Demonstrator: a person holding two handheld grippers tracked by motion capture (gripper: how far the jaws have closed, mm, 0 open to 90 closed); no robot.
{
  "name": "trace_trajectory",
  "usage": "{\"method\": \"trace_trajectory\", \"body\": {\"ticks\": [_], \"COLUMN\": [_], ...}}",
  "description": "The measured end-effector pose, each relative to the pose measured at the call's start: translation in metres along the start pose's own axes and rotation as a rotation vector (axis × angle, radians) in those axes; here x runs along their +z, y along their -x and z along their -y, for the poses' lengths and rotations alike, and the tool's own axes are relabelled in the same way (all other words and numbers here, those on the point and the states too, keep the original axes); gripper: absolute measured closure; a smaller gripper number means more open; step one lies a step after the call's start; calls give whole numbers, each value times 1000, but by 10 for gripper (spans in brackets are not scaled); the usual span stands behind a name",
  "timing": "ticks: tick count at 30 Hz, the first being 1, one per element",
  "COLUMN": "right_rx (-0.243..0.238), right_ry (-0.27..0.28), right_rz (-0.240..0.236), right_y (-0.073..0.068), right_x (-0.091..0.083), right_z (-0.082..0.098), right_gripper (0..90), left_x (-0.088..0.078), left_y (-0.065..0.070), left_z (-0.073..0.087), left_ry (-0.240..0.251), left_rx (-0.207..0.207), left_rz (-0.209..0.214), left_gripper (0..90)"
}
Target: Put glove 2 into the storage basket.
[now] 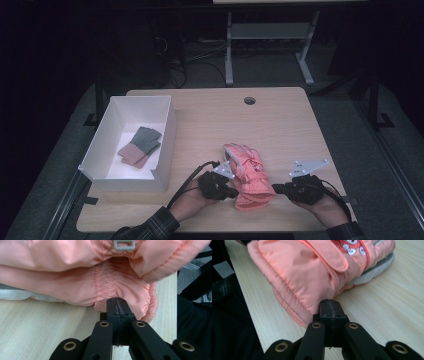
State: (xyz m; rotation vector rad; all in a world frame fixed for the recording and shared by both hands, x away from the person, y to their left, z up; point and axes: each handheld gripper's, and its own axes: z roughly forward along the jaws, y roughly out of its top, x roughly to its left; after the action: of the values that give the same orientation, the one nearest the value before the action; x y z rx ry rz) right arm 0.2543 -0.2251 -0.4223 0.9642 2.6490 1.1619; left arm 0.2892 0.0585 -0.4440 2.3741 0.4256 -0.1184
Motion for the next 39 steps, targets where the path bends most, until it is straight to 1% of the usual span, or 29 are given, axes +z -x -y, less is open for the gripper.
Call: {"method": "trace_trajectory", "body": {"ticks": [2, 4, 5, 7, 12, 14, 16, 17, 18, 20, 22, 24, 29, 30, 32, 37, 39], "right_rx": [-14, -8, -20, -20, -24, -29, -5, -4, 9, 20, 33, 26, 5, 1, -3, -34, -35], "right_ry": [8, 10, 14, 23, 28, 25, 14, 10, 0, -21, -43, -68, -81, -83, -73, -71, -69], "right_rz": [1, -4, -6, -13, -23, -15, -3, 1, 8, 12, 6, -4, -38, -37, -61, -89, -102], "right_y": [-1, -3, -3, -4, -8, -6, -1, 1, 4, 8, 10, 10, 3, 2, -2, -12, -16], "right_x": [1, 1, 1, 1, 3, 3, 4, 4, 5, 9, 14, 21, 31, 32, 35, 43, 46], "right_z": [-1, -3, -3, -4, -7, -6, -3, -2, 0, 4, 6, 7, 4, 3, 0, -6, -9], "right_gripper": [899, 899, 899, 899, 899, 899, 899, 899, 899, 899, 899, 899, 899, 899, 899, 899, 900], "left_x": [1, 1, 1, 1, 3, 2, 2, 2, 3, 3, 3, 3, 1, 0, -3, -10, -15], "left_y": [1, 1, 1, 1, 1, 1, 0, 0, -1, -3, -6, -9, -14, -16, -18, -26, -31], "left_z": [0, -1, -1, -1, -2, -2, -1, -1, -1, -1, 0, 1, 4, 5, 6, 10, 13], "left_ry": [-1, -1, 2, -3, -4, 0, 1, -3, 1, -10, -10, -10, -9, -15, -12, -12, -6], "left_rx": [-5, -4, -5, 4, 7, 1, -6, -6, -11, -15, -27, -41, -71, -65, -79, -96, -111], "left_rz": [-3, -2, 0, 1, 1, 4, 3, 0, -3, -12, -16, -25, -29, -33, -31, -37, -39], "left_gripper": [896, 896, 896, 897, 897, 896, 897, 896, 896, 896, 896, 897, 896, 896, 896, 896, 896]}}
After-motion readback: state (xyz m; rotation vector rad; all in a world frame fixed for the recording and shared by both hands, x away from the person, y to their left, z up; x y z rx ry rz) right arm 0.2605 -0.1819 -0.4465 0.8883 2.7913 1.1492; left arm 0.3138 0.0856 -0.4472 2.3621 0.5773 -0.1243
